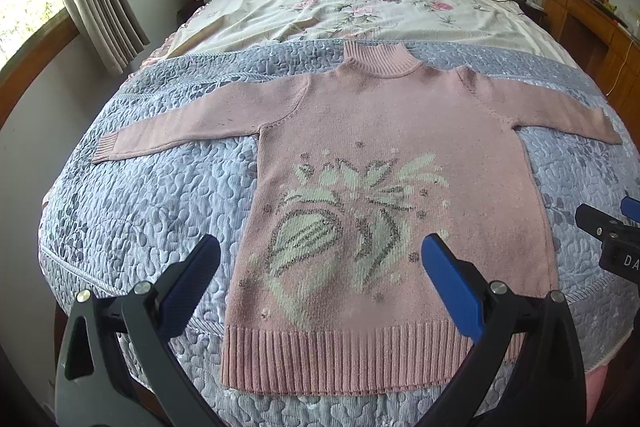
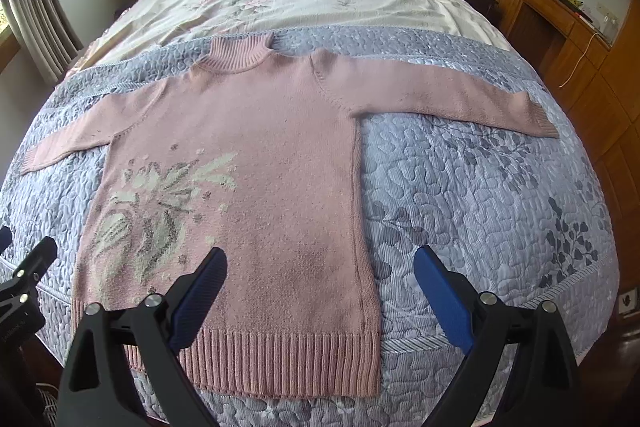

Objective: Fold small clothes

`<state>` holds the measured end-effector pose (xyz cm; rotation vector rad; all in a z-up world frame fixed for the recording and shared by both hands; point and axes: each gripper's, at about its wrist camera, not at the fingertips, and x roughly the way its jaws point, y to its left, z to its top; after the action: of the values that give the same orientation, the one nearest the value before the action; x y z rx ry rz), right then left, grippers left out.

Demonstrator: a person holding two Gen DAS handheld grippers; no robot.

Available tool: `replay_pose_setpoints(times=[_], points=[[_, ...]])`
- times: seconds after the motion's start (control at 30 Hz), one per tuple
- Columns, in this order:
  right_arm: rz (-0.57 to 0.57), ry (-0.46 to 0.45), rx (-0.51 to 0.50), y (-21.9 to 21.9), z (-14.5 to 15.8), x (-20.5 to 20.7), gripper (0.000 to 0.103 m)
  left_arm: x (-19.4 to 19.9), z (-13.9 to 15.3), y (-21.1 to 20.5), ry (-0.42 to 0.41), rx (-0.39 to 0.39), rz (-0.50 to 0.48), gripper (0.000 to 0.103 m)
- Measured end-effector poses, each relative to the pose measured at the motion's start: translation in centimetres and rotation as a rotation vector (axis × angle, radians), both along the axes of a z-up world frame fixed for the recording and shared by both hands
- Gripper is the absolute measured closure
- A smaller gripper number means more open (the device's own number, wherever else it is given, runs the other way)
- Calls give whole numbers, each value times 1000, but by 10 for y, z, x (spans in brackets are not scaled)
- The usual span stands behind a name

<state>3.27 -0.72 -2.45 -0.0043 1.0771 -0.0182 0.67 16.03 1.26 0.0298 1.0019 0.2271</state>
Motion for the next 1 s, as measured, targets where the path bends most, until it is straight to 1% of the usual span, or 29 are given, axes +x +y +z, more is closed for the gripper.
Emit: replay_pose_setpoints(times=[1.0], points=[[-3, 3, -9, -1, -7, 6, 6, 4, -5, -3, 3, 29, -7, 3]])
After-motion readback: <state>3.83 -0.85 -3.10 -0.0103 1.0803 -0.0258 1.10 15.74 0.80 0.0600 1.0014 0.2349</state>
